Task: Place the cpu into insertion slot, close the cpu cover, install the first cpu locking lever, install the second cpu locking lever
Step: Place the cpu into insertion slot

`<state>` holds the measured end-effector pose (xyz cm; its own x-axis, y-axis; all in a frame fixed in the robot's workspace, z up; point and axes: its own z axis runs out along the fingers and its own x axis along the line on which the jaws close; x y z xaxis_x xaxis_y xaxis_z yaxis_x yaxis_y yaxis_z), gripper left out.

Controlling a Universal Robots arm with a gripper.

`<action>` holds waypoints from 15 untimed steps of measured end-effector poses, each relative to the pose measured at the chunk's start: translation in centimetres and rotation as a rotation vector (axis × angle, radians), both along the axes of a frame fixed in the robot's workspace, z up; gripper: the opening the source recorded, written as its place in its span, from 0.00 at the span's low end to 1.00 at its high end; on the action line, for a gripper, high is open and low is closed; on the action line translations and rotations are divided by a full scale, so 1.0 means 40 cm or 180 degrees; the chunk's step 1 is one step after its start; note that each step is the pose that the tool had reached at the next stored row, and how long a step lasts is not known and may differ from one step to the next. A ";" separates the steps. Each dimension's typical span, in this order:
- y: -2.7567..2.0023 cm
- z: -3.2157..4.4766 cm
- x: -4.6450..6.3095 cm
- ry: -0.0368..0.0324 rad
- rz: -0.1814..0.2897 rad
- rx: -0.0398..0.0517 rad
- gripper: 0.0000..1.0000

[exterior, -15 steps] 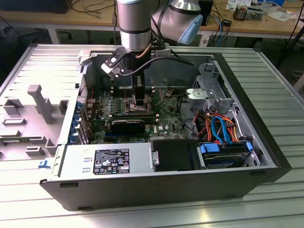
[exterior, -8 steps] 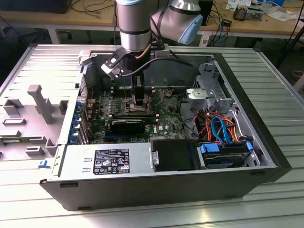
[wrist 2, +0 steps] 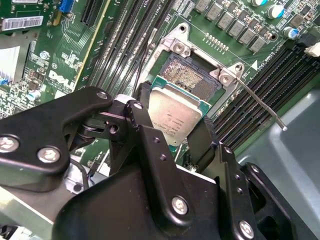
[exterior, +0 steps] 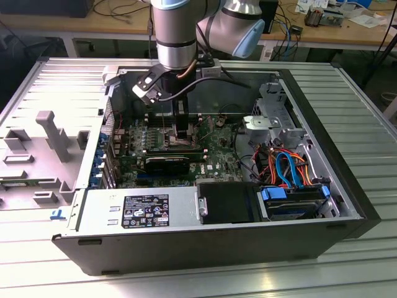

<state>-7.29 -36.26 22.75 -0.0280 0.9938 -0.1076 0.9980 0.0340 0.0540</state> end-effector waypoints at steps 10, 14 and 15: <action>0.002 -0.011 0.000 0.0000 0.0000 0.0000 0.55; 0.003 -0.016 -0.001 0.0000 0.0000 -0.0001 0.55; 0.003 -0.016 -0.001 0.0000 0.0000 -0.0001 0.55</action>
<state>-7.31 -36.13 22.09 -0.0282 0.9938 -0.1078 0.9980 0.0342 0.0539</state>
